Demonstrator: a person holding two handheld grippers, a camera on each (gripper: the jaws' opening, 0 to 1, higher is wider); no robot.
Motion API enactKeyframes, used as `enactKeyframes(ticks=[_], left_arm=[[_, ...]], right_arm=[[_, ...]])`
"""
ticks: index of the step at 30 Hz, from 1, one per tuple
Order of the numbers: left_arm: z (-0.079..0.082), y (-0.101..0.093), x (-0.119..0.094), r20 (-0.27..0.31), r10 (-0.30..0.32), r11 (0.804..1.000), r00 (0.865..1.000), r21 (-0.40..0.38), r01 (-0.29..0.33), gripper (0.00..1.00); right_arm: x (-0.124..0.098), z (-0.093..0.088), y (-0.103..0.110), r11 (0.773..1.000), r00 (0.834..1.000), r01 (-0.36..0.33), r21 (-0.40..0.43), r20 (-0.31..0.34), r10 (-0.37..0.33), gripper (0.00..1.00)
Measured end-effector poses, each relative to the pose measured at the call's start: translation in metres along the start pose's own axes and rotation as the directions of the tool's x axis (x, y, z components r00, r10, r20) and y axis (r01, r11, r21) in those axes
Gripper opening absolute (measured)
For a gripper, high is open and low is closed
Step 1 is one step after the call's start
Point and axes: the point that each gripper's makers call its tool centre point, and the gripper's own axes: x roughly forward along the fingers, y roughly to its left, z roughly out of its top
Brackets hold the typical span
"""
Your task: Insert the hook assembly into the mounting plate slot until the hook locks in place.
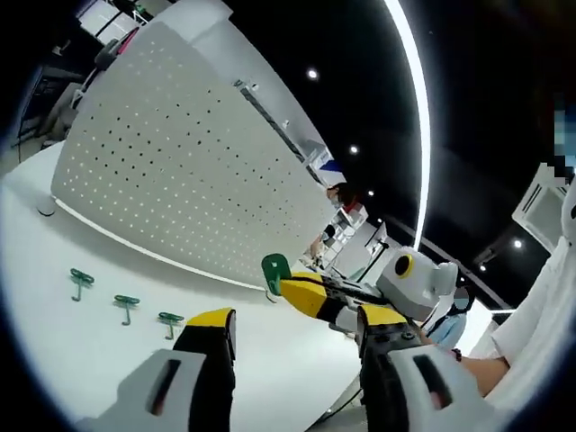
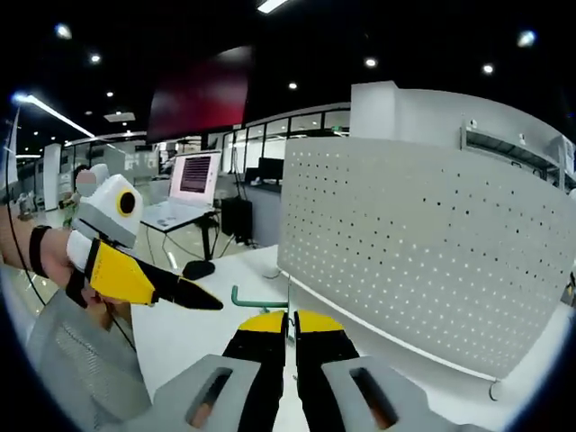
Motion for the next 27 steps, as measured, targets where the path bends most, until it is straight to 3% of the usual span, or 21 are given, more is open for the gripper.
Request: enactKeyframes(ticks=[11, 19, 27], left_arm=[[0.018, -0.003, 0.005, 0.091, -0.017, 0.998, 0.996, -0.064, 0.023, 0.36], [0.015, -0.002, 0.008, 0.067, -0.012, 0.998, 0.998, -0.058, 0.016, 0.22], [0.018, 0.000, 0.011, 0.094, -0.002, 0.995, 0.996, -0.098, 0.011, 0.15]], right_arm=[[0.002, 0.010, 0.013, 1.000, 0.999, -0.022, 0.001, 0.035, 0.021, 0.01], [0.001, 0.015, 0.018, 0.999, 0.998, -0.034, 0.002, 0.053, 0.034, 0.01], [-0.001, 0.017, 0.020, 0.999, 0.997, -0.038, -0.004, 0.065, 0.038, 0.01]])
